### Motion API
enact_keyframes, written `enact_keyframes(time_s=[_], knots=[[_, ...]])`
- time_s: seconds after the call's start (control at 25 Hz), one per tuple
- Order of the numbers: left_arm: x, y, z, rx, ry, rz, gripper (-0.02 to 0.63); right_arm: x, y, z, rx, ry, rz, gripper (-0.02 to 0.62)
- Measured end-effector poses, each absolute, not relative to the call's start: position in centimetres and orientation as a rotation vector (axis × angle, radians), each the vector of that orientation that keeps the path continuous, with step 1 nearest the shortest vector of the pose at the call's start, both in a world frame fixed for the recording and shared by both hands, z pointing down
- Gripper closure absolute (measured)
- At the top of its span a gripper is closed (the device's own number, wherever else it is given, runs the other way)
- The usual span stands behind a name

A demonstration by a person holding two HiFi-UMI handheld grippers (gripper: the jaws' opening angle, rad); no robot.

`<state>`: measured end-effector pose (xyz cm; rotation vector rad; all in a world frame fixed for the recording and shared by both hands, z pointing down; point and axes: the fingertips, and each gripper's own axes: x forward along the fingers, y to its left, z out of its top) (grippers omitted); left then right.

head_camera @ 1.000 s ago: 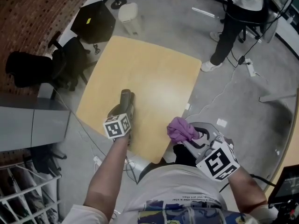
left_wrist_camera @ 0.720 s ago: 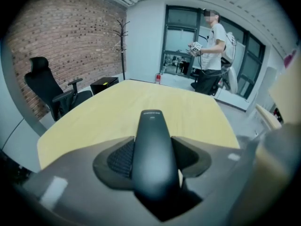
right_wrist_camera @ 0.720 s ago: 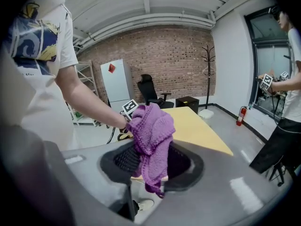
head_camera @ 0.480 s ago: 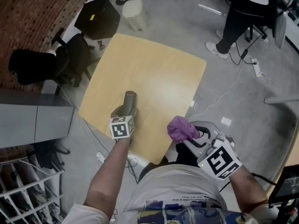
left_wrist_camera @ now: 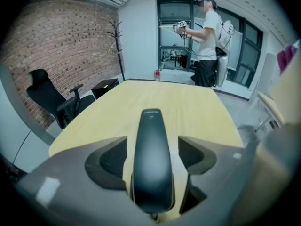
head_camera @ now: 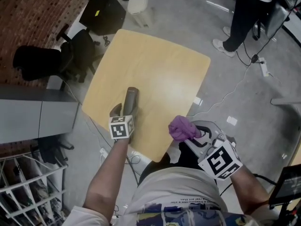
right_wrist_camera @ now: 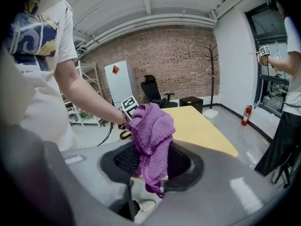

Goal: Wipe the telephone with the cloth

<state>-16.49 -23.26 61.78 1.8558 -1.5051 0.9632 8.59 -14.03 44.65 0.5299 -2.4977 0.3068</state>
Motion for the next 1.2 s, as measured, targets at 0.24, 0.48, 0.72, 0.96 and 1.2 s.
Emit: enact_keyframes(time_s=[0.24,0.48,0.72,0.96,1.2], knots=[[-15.5,-19.0,56.8,1.938,-1.519,0.852,0.233,8.4,-13.2,44.4,0.51,-2.548,0.323,0.463],[-14.3,-14.5,51.1,2.003,-1.541,0.669,0.274,7.1,-12.0,45.2,0.491,-2.551,0.328,0.463],[-12.2,-10.2,46.5,2.134,-1.447,0.468,0.507,4.9,-10.1,44.1,0.512,-2.548,0.28,0.463],[-11.2,-5.4,44.2,2.253,-1.242,0.258,0.603,1.4,-6.5,42.7,0.556,-2.54,0.206,0.463],[-12.8,2.3,41.6,2.366,-1.059,0.187,0.603,-3.1,0.1,41.7,0.617,-2.519,0.208,0.463]])
